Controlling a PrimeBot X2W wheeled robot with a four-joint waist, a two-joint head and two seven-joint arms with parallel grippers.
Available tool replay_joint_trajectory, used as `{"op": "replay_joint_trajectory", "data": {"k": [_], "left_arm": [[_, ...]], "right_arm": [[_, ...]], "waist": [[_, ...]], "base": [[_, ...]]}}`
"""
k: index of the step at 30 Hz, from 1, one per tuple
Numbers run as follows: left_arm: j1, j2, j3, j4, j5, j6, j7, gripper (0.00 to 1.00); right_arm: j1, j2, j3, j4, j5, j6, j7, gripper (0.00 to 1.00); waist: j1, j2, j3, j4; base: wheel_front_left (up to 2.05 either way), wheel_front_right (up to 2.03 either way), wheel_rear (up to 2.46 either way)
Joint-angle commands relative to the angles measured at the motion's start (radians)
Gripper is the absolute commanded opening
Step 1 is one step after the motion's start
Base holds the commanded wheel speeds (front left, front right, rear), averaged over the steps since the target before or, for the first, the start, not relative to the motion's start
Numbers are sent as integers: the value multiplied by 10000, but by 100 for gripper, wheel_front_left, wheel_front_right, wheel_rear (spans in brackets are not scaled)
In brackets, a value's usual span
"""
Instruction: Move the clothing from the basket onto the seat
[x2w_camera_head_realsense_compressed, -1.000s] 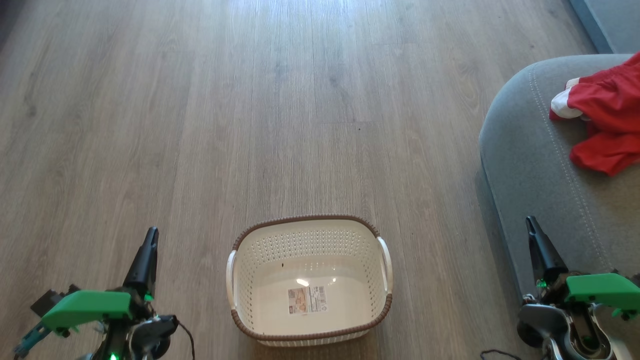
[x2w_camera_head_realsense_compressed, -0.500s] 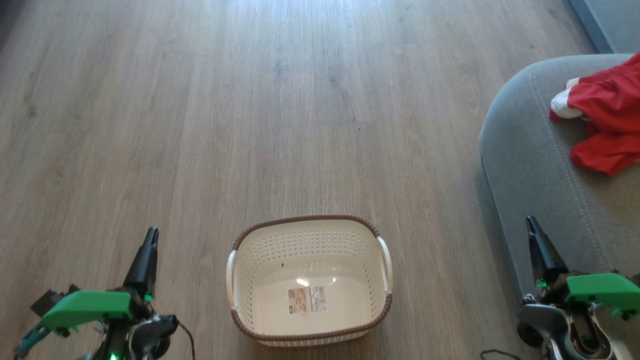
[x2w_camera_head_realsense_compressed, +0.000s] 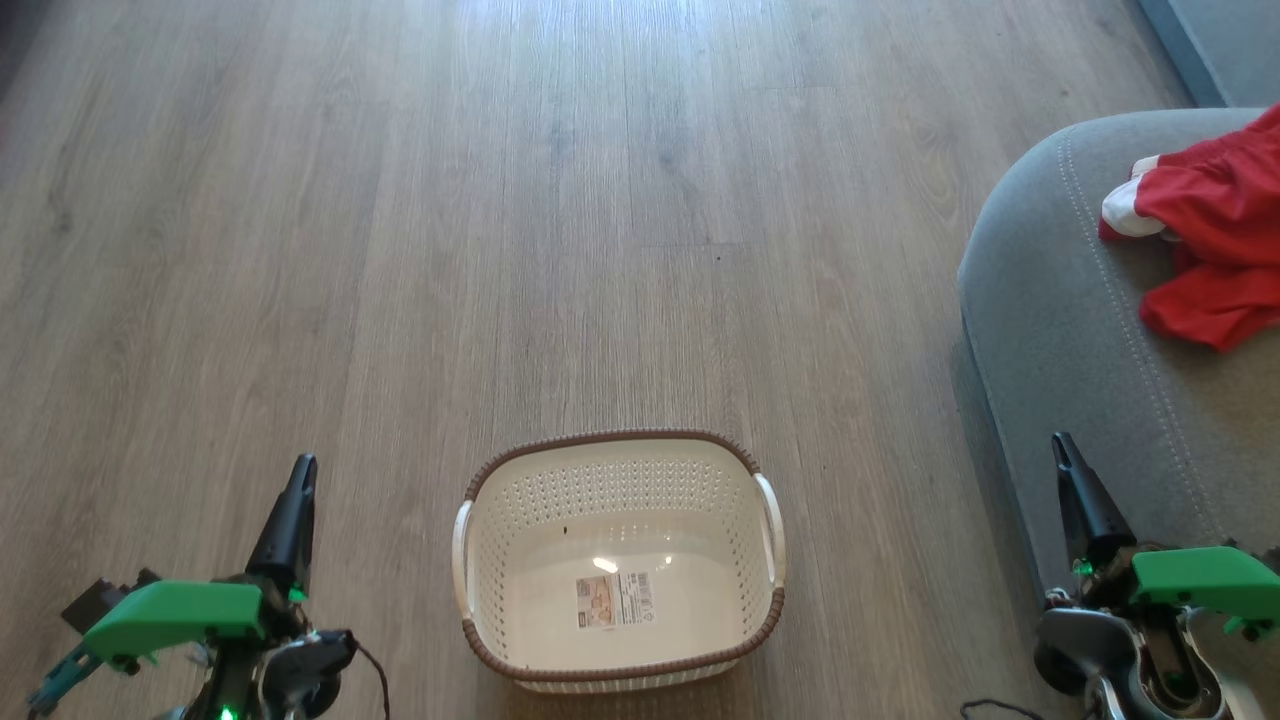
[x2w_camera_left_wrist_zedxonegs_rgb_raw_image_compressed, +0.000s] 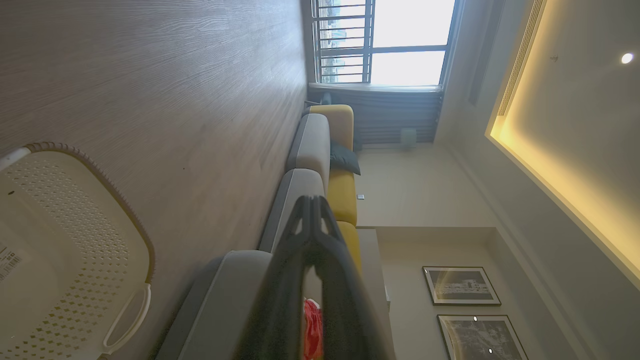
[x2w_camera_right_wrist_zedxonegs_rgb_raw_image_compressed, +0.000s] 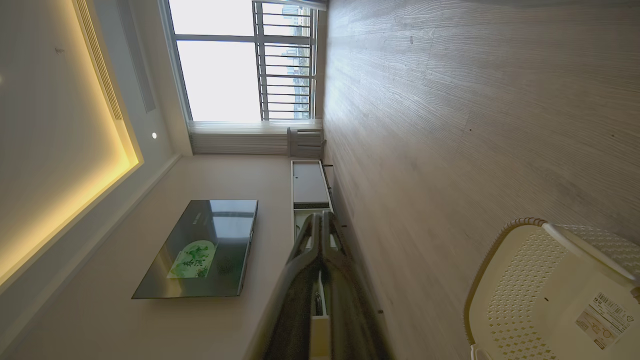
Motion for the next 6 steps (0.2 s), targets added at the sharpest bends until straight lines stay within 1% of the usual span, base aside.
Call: {"op": "replay_joint_trajectory", "data": {"k": [1,6], "left_arm": [[-477,85,341,-331,-65,-96,74,0],[-477,85,341,-331,-65,-96,74,0]], "right_arm": [[-558,-37,172,-383,60,-2,59,0],[-558,-37,172,-384,60,-2,59,0]], "waist": [[0,0,0,0],[0,0,0,0]], "base": [[0,0,0],[0,0,0]]}}
